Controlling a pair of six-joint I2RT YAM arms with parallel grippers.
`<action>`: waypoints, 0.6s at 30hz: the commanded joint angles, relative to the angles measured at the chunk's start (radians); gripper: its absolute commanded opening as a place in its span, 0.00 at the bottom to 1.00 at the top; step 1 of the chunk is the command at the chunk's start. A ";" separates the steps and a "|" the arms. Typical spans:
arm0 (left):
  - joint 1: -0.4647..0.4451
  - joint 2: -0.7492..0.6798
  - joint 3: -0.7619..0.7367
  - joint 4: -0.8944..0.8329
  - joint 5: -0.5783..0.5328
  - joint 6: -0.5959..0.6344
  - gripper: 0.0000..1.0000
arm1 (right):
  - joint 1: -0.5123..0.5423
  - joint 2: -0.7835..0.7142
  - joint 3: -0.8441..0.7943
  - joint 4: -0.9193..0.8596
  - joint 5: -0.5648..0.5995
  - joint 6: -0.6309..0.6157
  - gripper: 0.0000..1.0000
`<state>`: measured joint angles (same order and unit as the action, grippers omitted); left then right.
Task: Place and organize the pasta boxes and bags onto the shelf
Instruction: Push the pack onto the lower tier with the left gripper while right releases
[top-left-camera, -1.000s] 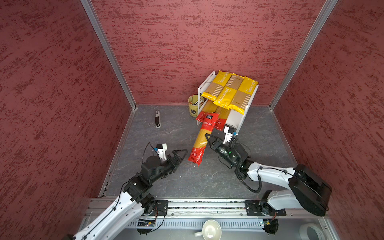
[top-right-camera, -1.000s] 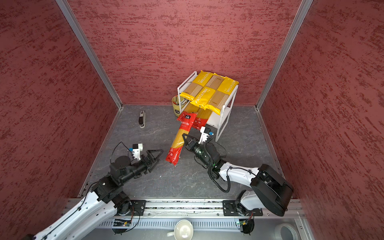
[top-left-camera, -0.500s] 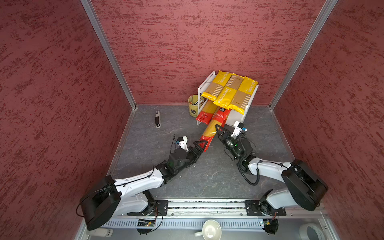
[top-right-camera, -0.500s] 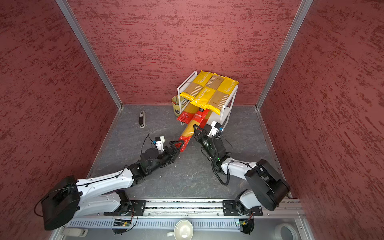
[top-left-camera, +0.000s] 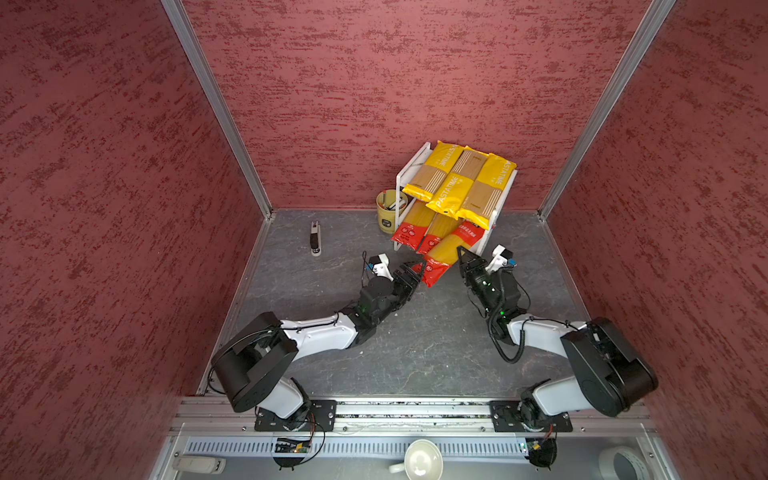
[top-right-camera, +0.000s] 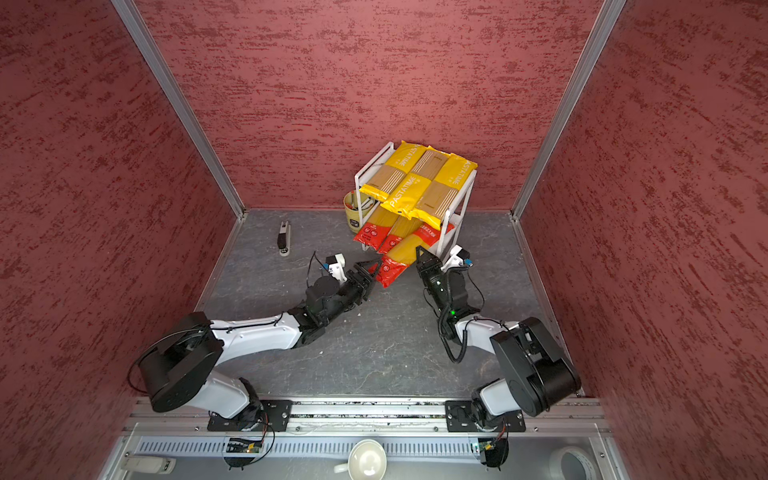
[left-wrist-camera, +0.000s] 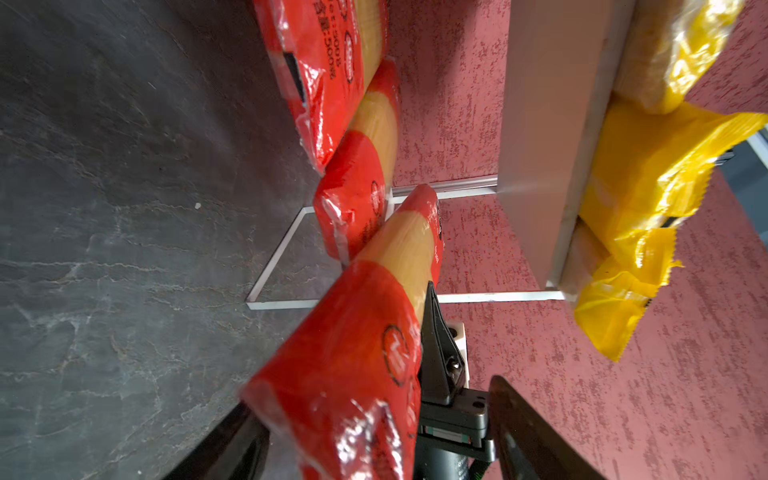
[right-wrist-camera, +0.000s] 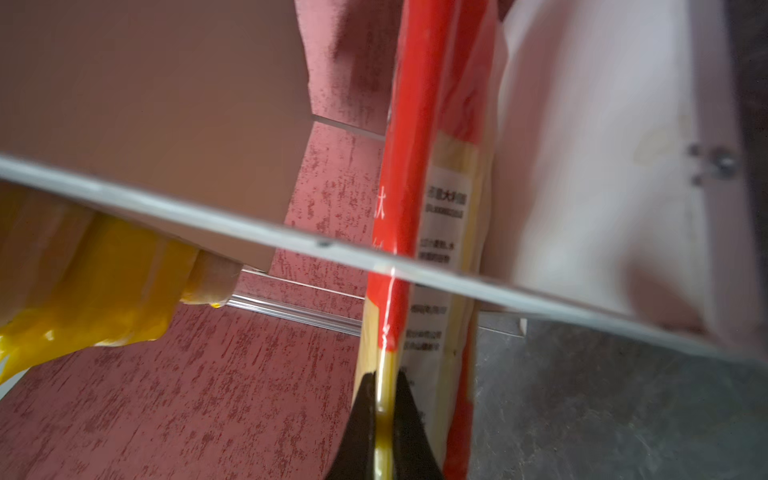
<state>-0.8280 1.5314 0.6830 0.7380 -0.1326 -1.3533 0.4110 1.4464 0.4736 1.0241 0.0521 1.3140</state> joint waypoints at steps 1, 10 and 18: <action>0.007 0.047 0.027 0.068 0.026 -0.008 0.73 | -0.008 -0.052 0.012 -0.084 -0.009 0.065 0.00; -0.010 0.154 0.088 0.113 0.056 -0.022 0.40 | -0.033 -0.103 0.077 -0.377 -0.032 0.031 0.22; -0.047 0.177 0.133 0.122 0.016 -0.019 0.22 | -0.035 -0.213 0.055 -0.537 -0.060 -0.077 0.43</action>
<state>-0.8612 1.7016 0.7837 0.8310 -0.0917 -1.3811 0.3798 1.2781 0.5251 0.5629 0.0181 1.2705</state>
